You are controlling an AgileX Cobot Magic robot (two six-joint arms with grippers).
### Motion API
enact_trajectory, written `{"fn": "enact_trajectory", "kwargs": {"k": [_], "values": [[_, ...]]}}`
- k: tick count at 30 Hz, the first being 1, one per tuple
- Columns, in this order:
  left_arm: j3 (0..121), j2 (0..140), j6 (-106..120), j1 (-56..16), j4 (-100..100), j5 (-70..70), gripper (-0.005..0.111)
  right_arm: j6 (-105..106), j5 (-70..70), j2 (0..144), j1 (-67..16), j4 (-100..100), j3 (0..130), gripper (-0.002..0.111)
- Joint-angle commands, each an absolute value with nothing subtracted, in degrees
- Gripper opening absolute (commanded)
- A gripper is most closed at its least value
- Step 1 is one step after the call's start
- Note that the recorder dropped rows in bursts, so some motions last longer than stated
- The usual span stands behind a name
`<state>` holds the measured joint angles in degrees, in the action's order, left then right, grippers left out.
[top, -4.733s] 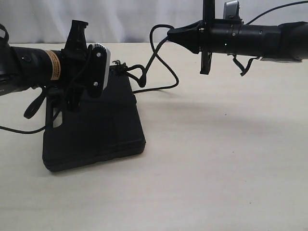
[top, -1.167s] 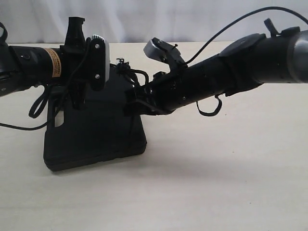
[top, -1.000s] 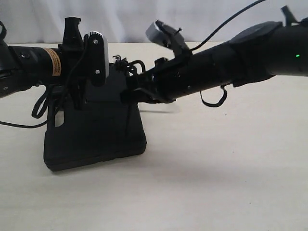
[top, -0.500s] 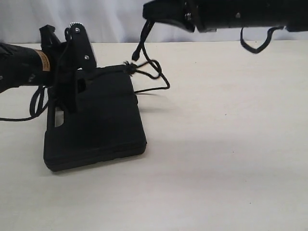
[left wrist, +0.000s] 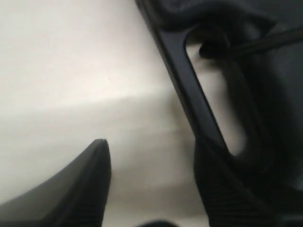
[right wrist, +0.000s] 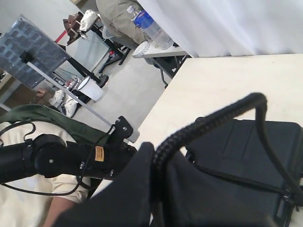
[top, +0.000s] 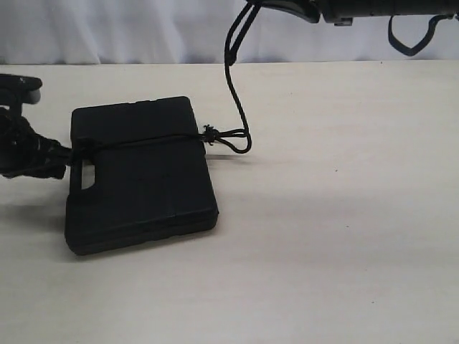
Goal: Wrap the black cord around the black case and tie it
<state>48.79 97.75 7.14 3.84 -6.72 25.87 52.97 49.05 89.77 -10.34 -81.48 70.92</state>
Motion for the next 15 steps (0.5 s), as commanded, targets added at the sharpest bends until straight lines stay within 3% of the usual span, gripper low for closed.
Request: {"fn": "enact_trajectory", "kwargs": {"k": [1, 8, 15], "values": [[48.8, 101.8, 6.1, 3.9, -13.4, 23.7, 0.051, 52.7, 49.6, 89.2, -10.0, -79.4, 71.2, 0.004], [48.9, 101.8, 10.6, 3.9, -22.1, 19.2, 0.051, 52.7, 48.0, 89.2, -10.0, -78.6, 71.2, 0.004], [53.3, 102.7, 15.2, 3.9, -27.6, 27.4, 0.051, 52.8, 46.7, 89.2, -10.0, -78.4, 71.2, 0.004]]}}
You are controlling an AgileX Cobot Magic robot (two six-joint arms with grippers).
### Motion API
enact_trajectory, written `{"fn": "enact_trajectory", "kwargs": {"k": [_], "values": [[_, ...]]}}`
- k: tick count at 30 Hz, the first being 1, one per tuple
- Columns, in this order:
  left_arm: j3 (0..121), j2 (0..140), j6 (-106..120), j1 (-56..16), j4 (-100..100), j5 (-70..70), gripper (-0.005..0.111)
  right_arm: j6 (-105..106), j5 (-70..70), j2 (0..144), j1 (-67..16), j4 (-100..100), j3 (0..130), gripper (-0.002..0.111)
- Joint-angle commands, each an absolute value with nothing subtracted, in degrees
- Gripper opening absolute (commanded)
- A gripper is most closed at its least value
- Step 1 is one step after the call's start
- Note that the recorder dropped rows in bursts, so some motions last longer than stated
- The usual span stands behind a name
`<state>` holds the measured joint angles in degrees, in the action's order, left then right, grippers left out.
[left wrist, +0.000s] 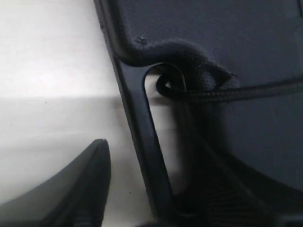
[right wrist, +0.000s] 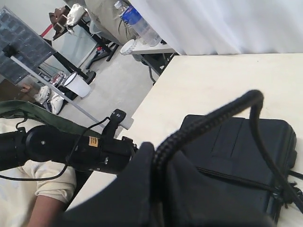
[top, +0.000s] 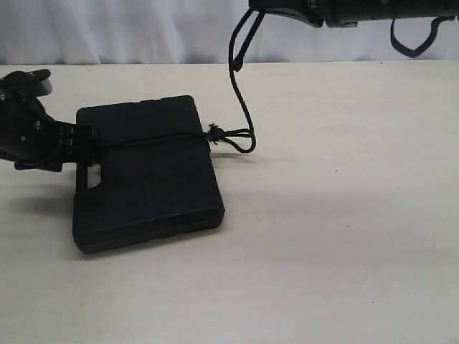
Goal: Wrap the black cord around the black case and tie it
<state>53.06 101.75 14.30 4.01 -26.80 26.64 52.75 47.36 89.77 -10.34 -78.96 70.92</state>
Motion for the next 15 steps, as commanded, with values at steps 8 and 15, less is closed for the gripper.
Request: {"fn": "enact_trajectory", "kwargs": {"k": [8, 15], "values": [[53.3, 110.4, 16.3, 3.9, -30.8, 21.6, 0.039, 52.8, 45.5, 89.2, -10.0, -76.3, 71.2, 0.004], [58.2, 108.1, 16.3, 7.0, -30.6, 26.5, 0.0, 43.7, 31.5, 89.0, -9.9, -56.8, 71.2, 0.004]]}}
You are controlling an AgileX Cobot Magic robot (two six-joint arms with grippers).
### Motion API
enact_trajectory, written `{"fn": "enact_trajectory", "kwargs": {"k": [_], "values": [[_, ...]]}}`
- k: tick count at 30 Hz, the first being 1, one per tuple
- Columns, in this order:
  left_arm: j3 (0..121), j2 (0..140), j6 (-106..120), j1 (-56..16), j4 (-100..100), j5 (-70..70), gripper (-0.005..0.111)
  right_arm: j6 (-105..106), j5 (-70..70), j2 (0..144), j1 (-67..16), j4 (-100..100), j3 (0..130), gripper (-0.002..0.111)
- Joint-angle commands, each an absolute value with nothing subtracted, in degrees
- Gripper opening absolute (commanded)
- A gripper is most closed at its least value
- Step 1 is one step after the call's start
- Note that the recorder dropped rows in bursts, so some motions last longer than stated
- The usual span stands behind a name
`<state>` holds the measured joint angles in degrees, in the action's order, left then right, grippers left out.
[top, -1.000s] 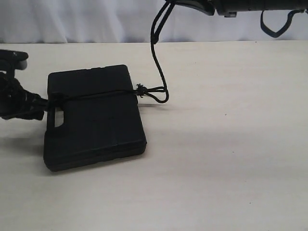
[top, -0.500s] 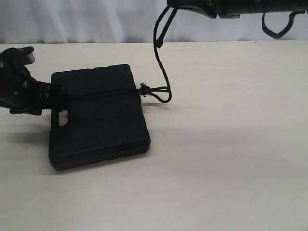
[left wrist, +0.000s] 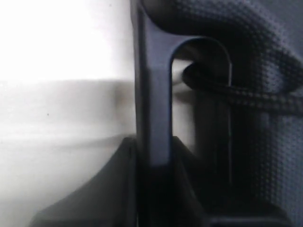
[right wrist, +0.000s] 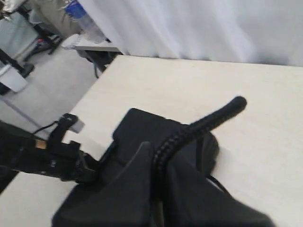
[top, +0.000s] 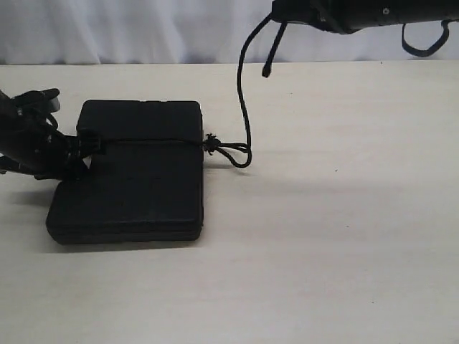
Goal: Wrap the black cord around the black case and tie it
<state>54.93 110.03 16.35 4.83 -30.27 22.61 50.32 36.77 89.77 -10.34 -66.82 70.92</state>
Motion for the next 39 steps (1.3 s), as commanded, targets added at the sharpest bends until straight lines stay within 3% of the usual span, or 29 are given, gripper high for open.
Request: {"fn": "enact_trajectory", "kwargs": {"k": [1, 11, 30, 35, 39], "values": [[59.1, 107.8, 16.3, 8.2, -30.6, 28.6, 0.0, 37.2, 29.3, 88.5, -9.1, -48.1, 71.2, 0.004], [59.5, 107.7, 17.3, 11.6, -30.6, 29.0, 0.0, 9.8, 33.8, 82.9, 2.6, -9.7, 70.8, 0.004], [59.8, 107.6, 17.3, 11.6, -32.2, 28.5, 0.0, 2.5, 31.2, 81.9, 29.0, -0.9, 61.7, 0.004], [59.8, 107.6, 17.3, 11.6, -34.0, 27.7, 0.0, 1.9, 31.9, 85.7, 29.5, 2.7, 61.2, 0.004], [59.8, 107.6, 17.3, 11.6, -34.2, 27.5, 0.0, 16.1, 33.5, 90.6, 24.6, -2.1, 61.2, 0.005]]}}
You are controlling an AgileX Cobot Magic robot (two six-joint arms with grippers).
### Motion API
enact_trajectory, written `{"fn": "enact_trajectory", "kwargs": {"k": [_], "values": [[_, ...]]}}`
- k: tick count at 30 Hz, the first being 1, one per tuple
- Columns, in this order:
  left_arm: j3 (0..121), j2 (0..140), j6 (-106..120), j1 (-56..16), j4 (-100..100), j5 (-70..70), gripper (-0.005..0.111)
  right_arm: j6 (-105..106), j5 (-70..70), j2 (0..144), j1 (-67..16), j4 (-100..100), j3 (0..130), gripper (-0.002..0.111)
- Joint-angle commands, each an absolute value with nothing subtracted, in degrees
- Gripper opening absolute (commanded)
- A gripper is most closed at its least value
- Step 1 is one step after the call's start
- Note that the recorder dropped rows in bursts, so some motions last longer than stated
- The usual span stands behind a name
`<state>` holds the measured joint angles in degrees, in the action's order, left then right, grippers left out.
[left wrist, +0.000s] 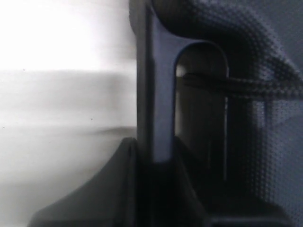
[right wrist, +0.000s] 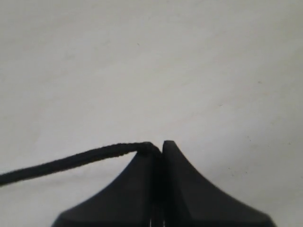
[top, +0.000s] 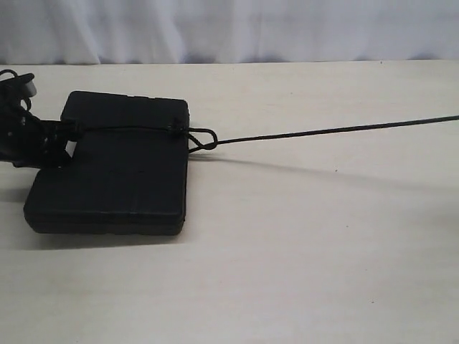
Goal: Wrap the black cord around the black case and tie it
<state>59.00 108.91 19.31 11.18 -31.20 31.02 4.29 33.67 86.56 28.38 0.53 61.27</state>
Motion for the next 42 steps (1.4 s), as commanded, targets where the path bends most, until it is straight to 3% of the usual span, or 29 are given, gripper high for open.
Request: {"fn": "enact_trajectory", "kwargs": {"k": [1, 9, 12, 16, 22, 33, 42], "values": [[59.8, 107.6, 17.3, 11.6, -34.2, 27.5, 0.0, 19.4, 34.0, 91.7, 22.7, -2.4, 61.2, 0.006], [59.8, 107.6, 17.3, 11.6, -35.0, 27.6, 0.0, 23.0, 36.1, 94.0, 5.8, 0.5, 63.6, 0.05], [59.8, 107.6, 17.3, 11.6, -35.2, 27.5, 0.0, 23.0, 38.4, 93.8, -3.2, 0.5, 67.0, 0.051], [59.8, 107.6, 17.3, 11.6, -35.2, 27.5, 0.0, 16.5, 39.6, 96.9, -15.4, 1.3, 72.4, 0.042], [59.8, 107.6, 17.3, 11.6, -35.2, 27.5, 0.0, 17.3, 47.5, 107.7, -24.5, 2.9, 84.1, 0.04], [59.8, 107.6, 18.0, 11.6, -35.2, 26.8, 0.0, 26.5, 50.4, 125.8, -28.1, 3.2, 99.9, 0.04], [59.8, 107.6, 18.2, 11.6, -35.2, 26.2, 0.0, 34.3, 42.9, 129.6, -28.1, -0.7, 101.2, 0.04]]}}
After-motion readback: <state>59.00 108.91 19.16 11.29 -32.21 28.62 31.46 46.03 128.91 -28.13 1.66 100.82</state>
